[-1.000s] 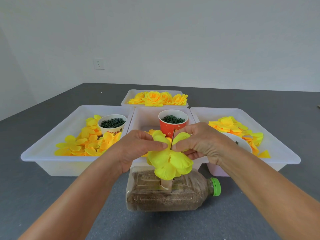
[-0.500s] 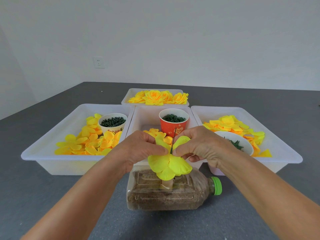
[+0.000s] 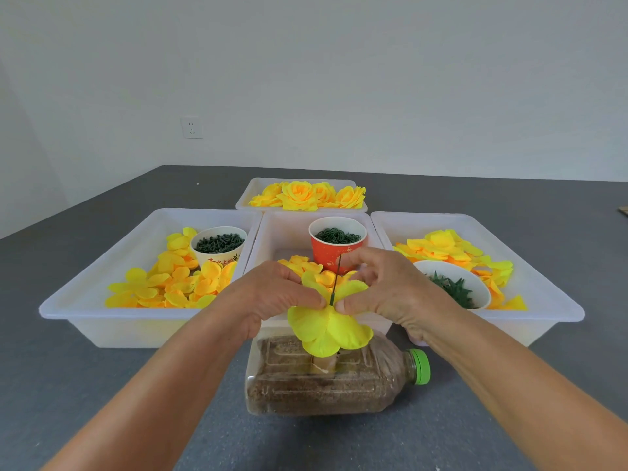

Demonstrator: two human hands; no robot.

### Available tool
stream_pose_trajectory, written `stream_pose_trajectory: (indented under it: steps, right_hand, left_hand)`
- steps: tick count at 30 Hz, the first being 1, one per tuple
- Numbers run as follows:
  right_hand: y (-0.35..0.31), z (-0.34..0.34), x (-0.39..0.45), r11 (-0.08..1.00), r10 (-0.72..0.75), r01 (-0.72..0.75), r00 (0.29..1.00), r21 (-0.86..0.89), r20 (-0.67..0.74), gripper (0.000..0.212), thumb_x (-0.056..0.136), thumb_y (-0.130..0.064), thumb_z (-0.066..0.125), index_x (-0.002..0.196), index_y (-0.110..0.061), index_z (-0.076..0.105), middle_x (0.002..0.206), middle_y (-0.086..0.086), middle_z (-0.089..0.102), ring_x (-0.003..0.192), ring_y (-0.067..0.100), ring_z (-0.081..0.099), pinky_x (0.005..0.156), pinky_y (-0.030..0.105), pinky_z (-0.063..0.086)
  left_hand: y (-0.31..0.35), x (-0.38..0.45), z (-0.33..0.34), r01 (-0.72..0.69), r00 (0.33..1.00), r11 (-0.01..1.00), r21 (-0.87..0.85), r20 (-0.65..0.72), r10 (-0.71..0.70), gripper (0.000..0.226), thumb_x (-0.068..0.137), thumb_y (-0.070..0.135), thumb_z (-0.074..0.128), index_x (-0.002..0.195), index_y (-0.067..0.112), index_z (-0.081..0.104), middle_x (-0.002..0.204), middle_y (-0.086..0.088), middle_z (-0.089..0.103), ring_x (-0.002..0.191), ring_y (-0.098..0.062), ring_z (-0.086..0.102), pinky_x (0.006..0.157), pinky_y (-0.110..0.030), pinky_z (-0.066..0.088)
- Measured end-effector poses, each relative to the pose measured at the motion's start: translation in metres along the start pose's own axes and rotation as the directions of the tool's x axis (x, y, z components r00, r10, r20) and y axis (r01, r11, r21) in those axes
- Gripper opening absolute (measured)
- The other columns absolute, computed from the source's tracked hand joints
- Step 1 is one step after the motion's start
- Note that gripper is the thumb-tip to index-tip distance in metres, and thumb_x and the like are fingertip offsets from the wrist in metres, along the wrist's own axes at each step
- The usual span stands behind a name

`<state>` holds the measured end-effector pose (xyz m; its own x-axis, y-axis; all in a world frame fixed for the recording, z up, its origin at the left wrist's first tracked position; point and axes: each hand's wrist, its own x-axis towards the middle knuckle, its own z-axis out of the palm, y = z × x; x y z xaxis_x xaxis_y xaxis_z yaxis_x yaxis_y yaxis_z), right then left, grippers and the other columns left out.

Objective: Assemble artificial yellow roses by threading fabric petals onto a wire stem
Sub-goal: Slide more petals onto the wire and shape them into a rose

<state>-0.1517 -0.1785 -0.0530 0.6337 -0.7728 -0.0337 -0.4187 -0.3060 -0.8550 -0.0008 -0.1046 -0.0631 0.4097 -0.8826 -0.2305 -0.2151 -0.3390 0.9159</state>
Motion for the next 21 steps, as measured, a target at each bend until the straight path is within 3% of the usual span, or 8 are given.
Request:
stream_pose_trajectory:
  steps: [3, 6, 10, 13, 16, 21]
  right_hand:
    - [0.001, 0.002, -0.004, 0.991, -0.11, 0.106, 0.993, -0.078, -0.047, 0.03, 0.061, -0.008, 0.082, 0.073, -0.03, 0.067, 0.091, 0.0, 0.064, 0.083, 0.01, 0.056, 0.072, 0.028, 0.048]
    - [0.003, 0.004, -0.006, 0.991, -0.122, 0.121, 0.992, -0.052, -0.028, 0.021, 0.065, -0.013, 0.081, 0.061, -0.028, 0.067, 0.097, 0.002, 0.069, 0.096, 0.016, 0.061, 0.086, 0.034, 0.049]
    - [0.005, 0.005, -0.005, 0.995, -0.088, 0.089, 0.996, 0.033, -0.016, 0.018, 0.066, -0.011, 0.083, 0.062, -0.022, 0.069, 0.098, 0.007, 0.071, 0.101, 0.019, 0.061, 0.088, 0.032, 0.046]
    - [0.005, 0.005, -0.004, 0.997, -0.064, 0.064, 0.998, 0.042, -0.01, 0.016, 0.064, -0.009, 0.084, 0.063, -0.018, 0.07, 0.096, 0.01, 0.072, 0.1, 0.022, 0.063, 0.09, 0.036, 0.047]
    - [0.004, 0.004, -0.003, 0.998, -0.043, 0.043, 0.999, 0.052, 0.002, 0.015, 0.063, -0.01, 0.085, 0.065, -0.017, 0.071, 0.096, 0.008, 0.072, 0.1, 0.019, 0.064, 0.091, 0.033, 0.049]
    - [0.008, 0.004, -0.001, 0.997, -0.027, 0.028, 0.999, 0.068, -0.018, 0.017, 0.063, -0.008, 0.084, 0.064, -0.015, 0.069, 0.097, 0.009, 0.071, 0.097, 0.017, 0.063, 0.081, 0.024, 0.048]
  left_hand:
    - [0.0, -0.002, 0.001, -0.005, 1.0, 1.0, 0.0, 0.008, 0.005, 0.028, 0.071, 0.005, 0.075, 0.097, -0.004, 0.07, 0.092, -0.012, 0.07, 0.088, -0.021, 0.062, 0.086, -0.032, 0.047]
    - [0.0, -0.005, 0.002, -0.068, 0.998, 0.997, 0.035, -0.001, 0.068, 0.022, 0.07, 0.003, 0.076, 0.091, 0.001, 0.068, 0.09, -0.01, 0.069, 0.085, -0.02, 0.061, 0.081, -0.032, 0.047]
    - [-0.002, -0.008, 0.004, -0.301, 0.949, 0.951, 0.077, -0.072, 0.306, 0.036, 0.065, -0.003, 0.077, 0.089, 0.02, 0.063, 0.102, -0.004, 0.063, 0.095, -0.018, 0.058, 0.078, -0.029, 0.048]
    - [-0.003, -0.012, 0.005, -0.455, 0.887, 0.882, 0.121, -0.025, 0.461, 0.028, 0.068, -0.003, 0.074, 0.077, 0.024, 0.072, 0.103, 0.009, 0.064, 0.1, -0.006, 0.059, 0.081, -0.013, 0.045]
    - [-0.006, -0.012, 0.004, -0.472, 0.879, 0.87, 0.142, 0.0, 0.477, 0.018, 0.069, 0.007, 0.077, 0.072, 0.025, 0.076, 0.104, 0.015, 0.065, 0.103, 0.002, 0.057, 0.09, -0.018, 0.043]
    - [-0.013, -0.009, 0.005, -0.47, 0.881, 0.877, 0.097, -0.017, 0.473, 0.009, 0.068, 0.016, 0.08, 0.066, 0.024, 0.076, 0.096, 0.016, 0.068, 0.097, 0.009, 0.058, 0.085, -0.016, 0.042]
